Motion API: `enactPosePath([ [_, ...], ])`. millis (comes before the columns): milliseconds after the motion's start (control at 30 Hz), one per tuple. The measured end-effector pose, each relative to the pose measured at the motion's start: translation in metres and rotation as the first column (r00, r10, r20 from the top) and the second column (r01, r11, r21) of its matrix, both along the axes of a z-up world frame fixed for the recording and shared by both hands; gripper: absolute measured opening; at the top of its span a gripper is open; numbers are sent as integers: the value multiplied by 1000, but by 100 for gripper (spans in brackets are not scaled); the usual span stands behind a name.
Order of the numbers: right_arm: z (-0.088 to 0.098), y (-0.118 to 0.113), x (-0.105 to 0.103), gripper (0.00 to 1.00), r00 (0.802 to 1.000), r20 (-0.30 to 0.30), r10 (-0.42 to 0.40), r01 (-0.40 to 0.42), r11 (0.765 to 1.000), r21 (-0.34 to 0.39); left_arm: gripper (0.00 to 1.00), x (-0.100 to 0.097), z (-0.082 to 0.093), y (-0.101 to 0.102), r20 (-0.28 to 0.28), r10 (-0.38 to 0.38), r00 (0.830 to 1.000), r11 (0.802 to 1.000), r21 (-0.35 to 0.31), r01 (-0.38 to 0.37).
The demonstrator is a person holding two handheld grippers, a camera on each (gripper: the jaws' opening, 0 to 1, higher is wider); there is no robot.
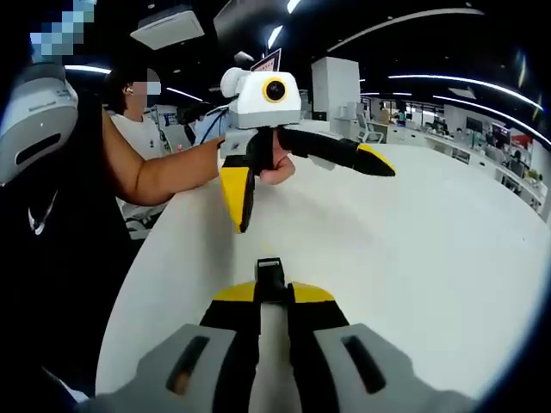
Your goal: Snap the two parts of the plastic buckle together until the buckle closes and remains connected.
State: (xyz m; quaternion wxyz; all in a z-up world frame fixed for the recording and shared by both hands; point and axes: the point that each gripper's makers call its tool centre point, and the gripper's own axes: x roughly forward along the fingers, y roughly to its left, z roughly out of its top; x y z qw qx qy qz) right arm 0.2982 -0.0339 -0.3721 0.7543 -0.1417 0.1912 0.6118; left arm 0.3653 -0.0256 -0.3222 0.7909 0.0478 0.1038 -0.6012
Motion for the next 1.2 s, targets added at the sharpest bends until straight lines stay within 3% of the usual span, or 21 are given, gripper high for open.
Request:
enactPosePath([
  [200, 9, -2, 8, 10, 999, -8, -44, 44, 998, 43, 100, 6, 2, 3, -5, 37, 999, 999, -12, -37],
  [333, 12, -4, 14, 10, 997, 6, -79, 79, 996, 51, 100, 19, 1, 10, -12, 105, 994, 994, -16, -106],
  [500, 18, -9, 25, 10, 990, 25, -138, 136, 988, 71, 100, 48, -4, 28, -7, 255, 967, 967, 5, -255],
  [567, 21, -13, 32, 10, 984, 34, -174, 171, 982, 83, 100, 52, -2, 30, 16, 271, 962, 962, -2, -271],
  [933, 21, -24, 47, 10, 963, 34, -267, 263, 961, 84, 100, 64, -5, 44, -17, 339, 941, 941, 3, -339],
  [1200, 22, -32, 56, 10, 946, 36, -321, 317, 944, 91, 100, 80, -5, 63, -14, 439, 898, 898, 11, -439],
])
